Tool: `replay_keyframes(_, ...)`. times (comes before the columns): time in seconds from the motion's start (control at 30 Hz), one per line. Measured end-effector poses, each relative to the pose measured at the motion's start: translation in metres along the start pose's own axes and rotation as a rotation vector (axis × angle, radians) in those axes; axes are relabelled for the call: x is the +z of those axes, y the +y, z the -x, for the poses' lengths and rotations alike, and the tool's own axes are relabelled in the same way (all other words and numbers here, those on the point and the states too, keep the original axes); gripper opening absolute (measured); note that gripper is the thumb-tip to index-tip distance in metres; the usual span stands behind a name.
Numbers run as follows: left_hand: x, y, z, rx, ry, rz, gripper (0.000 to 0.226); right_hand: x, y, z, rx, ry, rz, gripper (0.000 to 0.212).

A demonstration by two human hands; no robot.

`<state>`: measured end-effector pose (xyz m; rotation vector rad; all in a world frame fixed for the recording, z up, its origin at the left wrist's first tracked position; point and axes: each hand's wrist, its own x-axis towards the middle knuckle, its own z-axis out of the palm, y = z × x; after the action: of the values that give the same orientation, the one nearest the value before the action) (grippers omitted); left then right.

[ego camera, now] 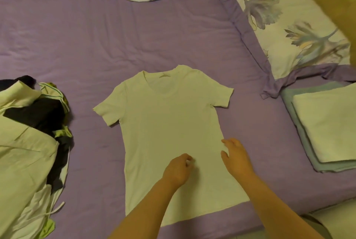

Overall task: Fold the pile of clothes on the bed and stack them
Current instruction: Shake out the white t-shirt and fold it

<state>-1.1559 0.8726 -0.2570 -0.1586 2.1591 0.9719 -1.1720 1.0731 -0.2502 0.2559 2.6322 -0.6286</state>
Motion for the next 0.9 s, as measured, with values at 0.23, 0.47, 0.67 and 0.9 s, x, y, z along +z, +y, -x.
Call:
replay_keyframes(0.23, -0.022, 0.042, -0.057, 0.012, 0.076, 0.063, 0.034, -0.025, -0.003, -0.087, -0.027, -0.04, 0.031, 0.041)
replay_keyframes(0.47, -0.044, 0.091, -0.126, -0.034, 0.112, 0.24, 0.036, -0.046, -0.001, -0.18, 0.15, 0.047, -0.267, 0.063)
replay_keyframes(0.67, -0.064, 0.125, -0.179, -0.037, 0.17, 0.513, 0.043, -0.044, -0.018, -0.236, 0.416, 0.169, -0.648, 0.081)
replay_keyframes(0.9, -0.077, 0.143, -0.207, -0.127, 0.128, 0.779, 0.051, -0.05, -0.025, -0.237, 0.253, 0.257, -0.544, 0.016)
